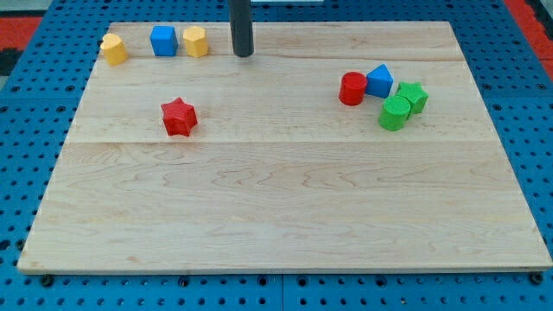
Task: Point at red star
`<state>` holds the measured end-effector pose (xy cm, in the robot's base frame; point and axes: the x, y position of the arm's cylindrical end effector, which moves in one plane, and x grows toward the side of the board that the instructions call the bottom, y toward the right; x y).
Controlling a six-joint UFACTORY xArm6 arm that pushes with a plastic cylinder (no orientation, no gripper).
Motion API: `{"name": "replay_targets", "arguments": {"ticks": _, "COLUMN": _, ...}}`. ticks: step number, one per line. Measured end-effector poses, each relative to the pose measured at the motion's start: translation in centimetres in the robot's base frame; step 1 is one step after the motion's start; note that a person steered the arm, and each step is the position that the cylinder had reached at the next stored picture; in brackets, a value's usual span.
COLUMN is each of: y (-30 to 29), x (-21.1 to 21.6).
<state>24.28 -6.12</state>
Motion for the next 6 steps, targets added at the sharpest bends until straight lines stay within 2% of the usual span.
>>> {"name": "replay_targets", "arguments": {"ticks": 1, "y": -4.0, "x": -2.3}}
{"name": "replay_targets", "arguments": {"ticks": 2, "y": -6.9, "x": -0.4}}
{"name": "replay_targets", "arguments": {"ticks": 3, "y": -2.2, "x": 4.2}}
{"name": "replay_targets", "arguments": {"ticks": 4, "y": 1.7, "x": 12.1}}
{"name": "replay_targets", "arguments": {"ticks": 5, "y": 0.9, "x": 17.1}}
{"name": "replay_targets", "arguments": {"ticks": 6, "y": -5.9, "x": 14.6}}
